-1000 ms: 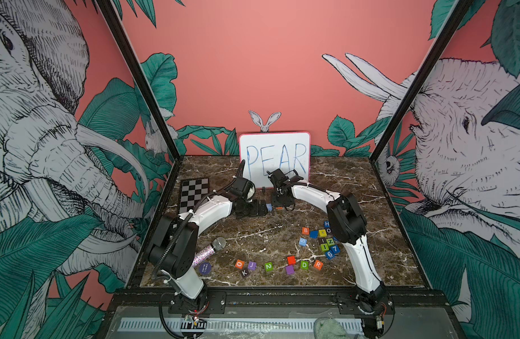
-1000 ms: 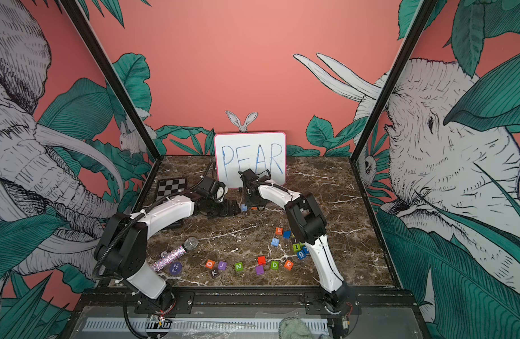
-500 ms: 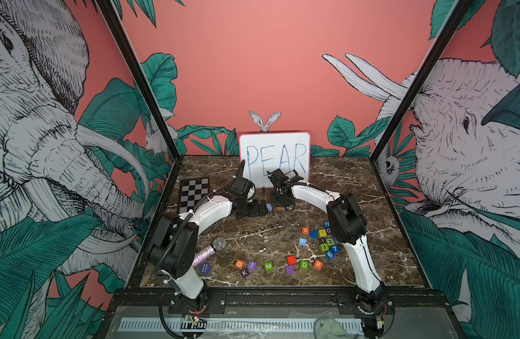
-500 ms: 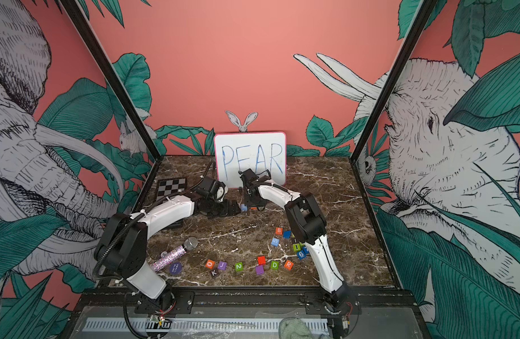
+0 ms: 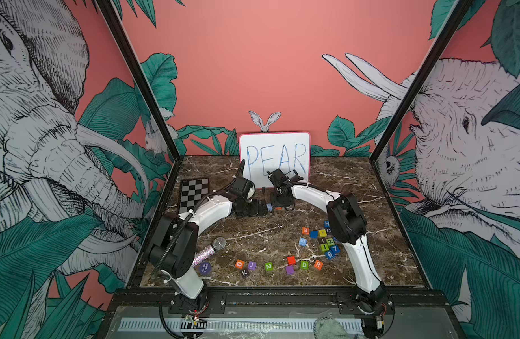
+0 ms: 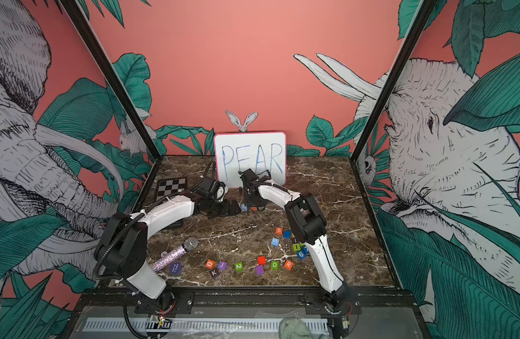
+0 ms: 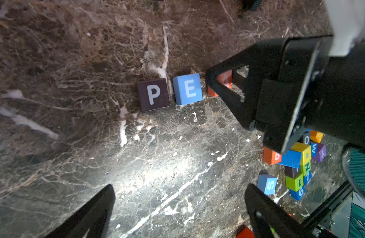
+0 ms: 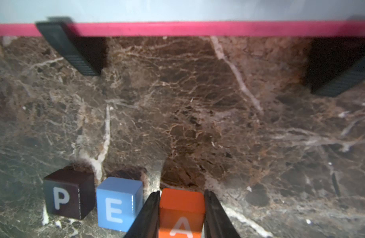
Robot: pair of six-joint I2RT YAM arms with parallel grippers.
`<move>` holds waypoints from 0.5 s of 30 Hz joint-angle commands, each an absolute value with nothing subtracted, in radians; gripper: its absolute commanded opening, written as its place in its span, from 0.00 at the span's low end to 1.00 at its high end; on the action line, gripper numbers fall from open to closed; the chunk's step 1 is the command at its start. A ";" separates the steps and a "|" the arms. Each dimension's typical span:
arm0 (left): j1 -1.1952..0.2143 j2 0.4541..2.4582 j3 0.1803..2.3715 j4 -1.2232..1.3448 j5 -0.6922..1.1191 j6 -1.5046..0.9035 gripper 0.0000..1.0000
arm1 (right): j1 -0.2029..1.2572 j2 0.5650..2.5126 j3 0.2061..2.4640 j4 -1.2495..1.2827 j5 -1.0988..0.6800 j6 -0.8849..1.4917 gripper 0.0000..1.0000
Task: Spell the uppercase word “pear” with letter blocks
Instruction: Place the letter block at the center of the board.
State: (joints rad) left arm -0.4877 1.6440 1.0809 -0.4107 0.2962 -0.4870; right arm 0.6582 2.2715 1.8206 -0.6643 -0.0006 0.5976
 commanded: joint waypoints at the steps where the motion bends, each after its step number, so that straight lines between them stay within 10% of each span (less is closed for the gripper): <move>1: -0.483 1.636 1.071 -0.397 0.302 -0.492 0.99 | 0.658 2.272 1.813 -0.678 0.004 0.597 0.35; 15: -0.483 1.637 1.065 -0.390 0.305 -0.495 0.99 | 0.660 2.275 1.815 -0.671 -0.003 0.601 0.40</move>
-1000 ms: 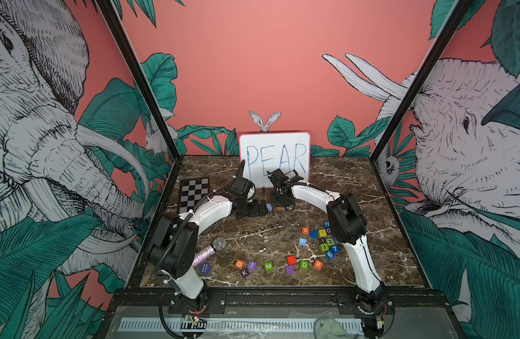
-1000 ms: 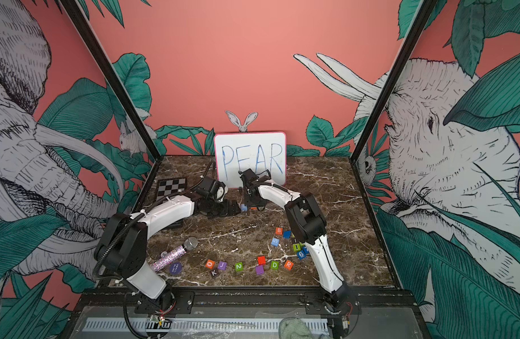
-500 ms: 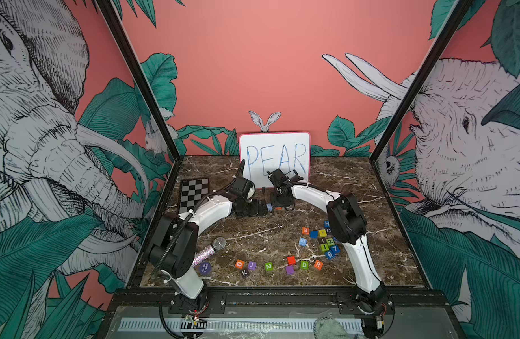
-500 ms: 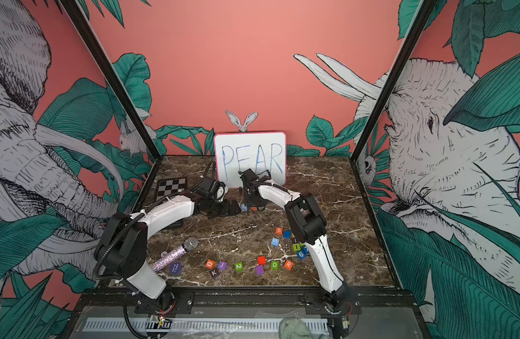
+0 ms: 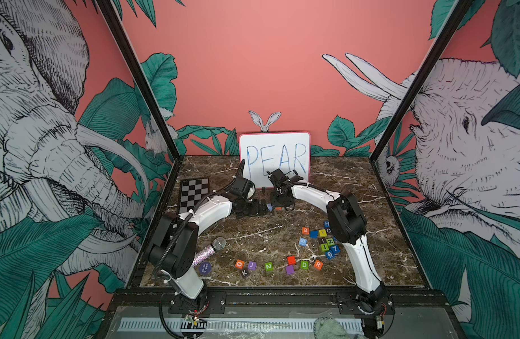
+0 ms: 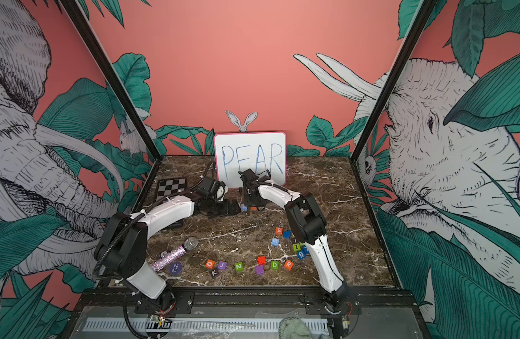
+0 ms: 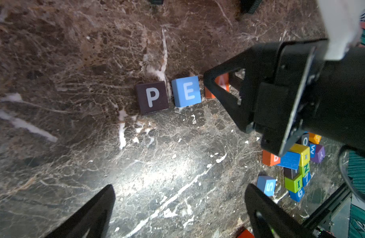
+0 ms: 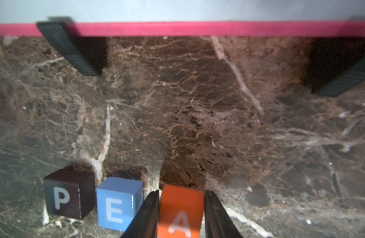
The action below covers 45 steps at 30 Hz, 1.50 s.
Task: Spell the uppercase word “pear” with letter blocks
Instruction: Place the letter block at the center of the board.
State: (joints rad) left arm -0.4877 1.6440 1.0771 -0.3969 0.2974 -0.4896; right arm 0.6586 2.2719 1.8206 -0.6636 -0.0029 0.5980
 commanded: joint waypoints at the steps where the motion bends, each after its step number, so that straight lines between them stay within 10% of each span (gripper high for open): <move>1: -0.482 1.637 1.064 -0.390 0.305 -0.494 0.99 | 0.660 2.274 1.815 -0.670 -0.003 0.601 0.40; 45: -0.491 1.547 0.987 -0.372 0.326 -0.527 0.99 | 0.673 2.084 1.740 -0.677 0.008 0.617 0.46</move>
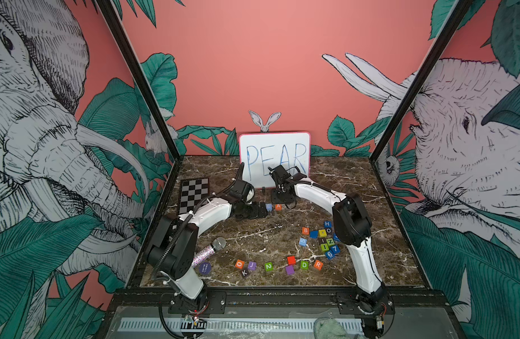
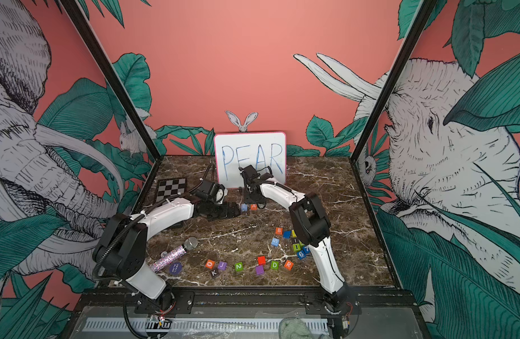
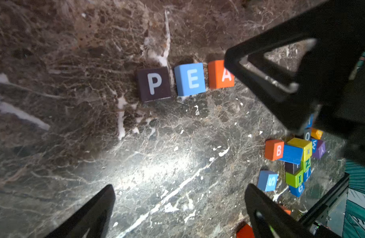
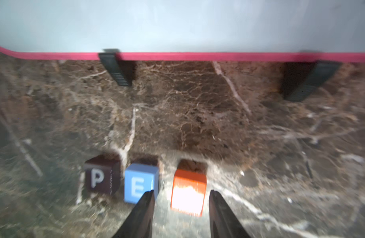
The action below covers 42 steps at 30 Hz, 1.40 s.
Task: Spell the uppercase word “pear” with letter blocks
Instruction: Place the letter block at the center of the board, then pick up the letter block from the center of the board.
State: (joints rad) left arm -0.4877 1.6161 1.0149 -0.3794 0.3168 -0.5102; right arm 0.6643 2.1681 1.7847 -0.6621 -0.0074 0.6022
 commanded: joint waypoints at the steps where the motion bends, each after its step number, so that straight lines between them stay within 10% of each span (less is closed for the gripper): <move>1: -0.495 1.533 0.976 -0.376 0.325 -0.530 0.99 | 0.677 2.055 1.705 -0.675 0.010 0.620 0.46; 22: -0.652 1.415 0.870 -0.474 0.400 -0.513 0.99 | 0.842 1.336 0.894 -0.809 0.090 0.910 0.47; 42: -0.690 1.474 0.860 -0.413 0.449 -0.517 0.99 | 0.929 1.178 0.636 -0.766 0.048 1.126 0.49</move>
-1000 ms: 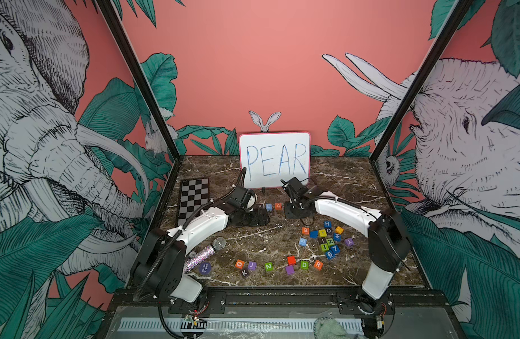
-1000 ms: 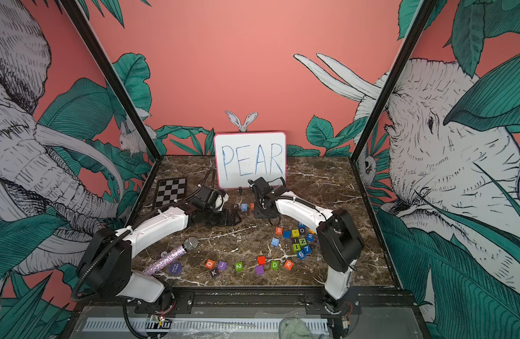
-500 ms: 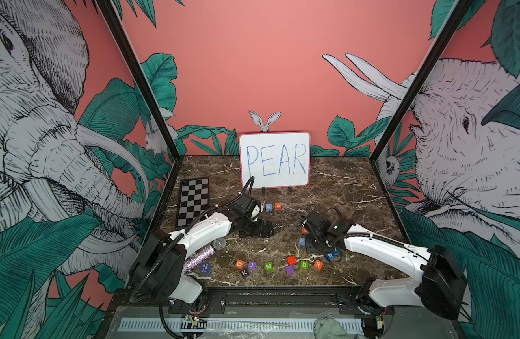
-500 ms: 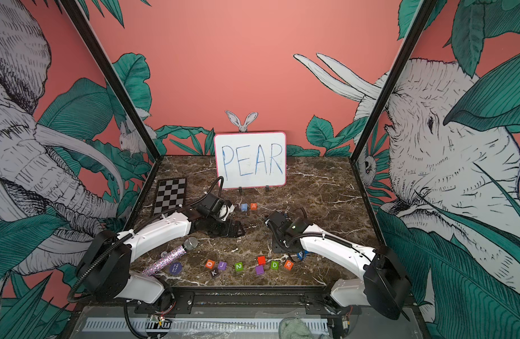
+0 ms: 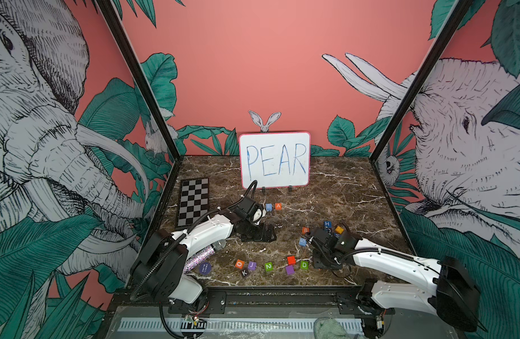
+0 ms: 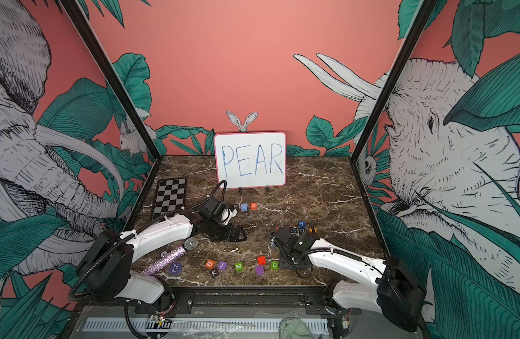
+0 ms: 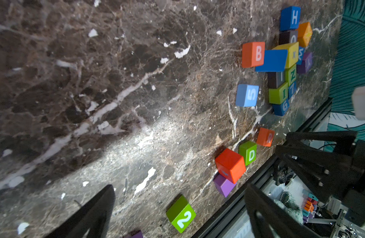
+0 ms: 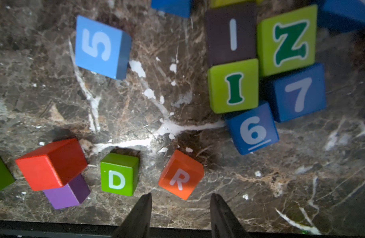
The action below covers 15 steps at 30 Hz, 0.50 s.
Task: Spell the uppercase word “pear” with letter blocks
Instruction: Pick up the letter block from the center of the board.
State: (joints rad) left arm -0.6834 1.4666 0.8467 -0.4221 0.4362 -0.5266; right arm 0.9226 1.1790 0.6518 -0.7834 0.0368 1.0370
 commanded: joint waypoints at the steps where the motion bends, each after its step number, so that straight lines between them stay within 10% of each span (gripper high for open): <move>1: -0.690 1.474 0.861 -0.413 0.447 -0.517 0.99 | 0.928 1.185 0.632 -0.758 0.041 1.126 0.49; 15: -0.690 1.497 0.867 -0.408 0.440 -0.512 0.99 | 0.928 1.234 0.609 -0.717 0.037 1.123 0.50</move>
State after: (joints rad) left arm -0.6849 1.4960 0.8486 -0.4152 0.4374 -0.5259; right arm 0.9230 1.2160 0.6212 -0.7261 0.0181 1.0554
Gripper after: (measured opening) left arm 0.992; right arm 0.504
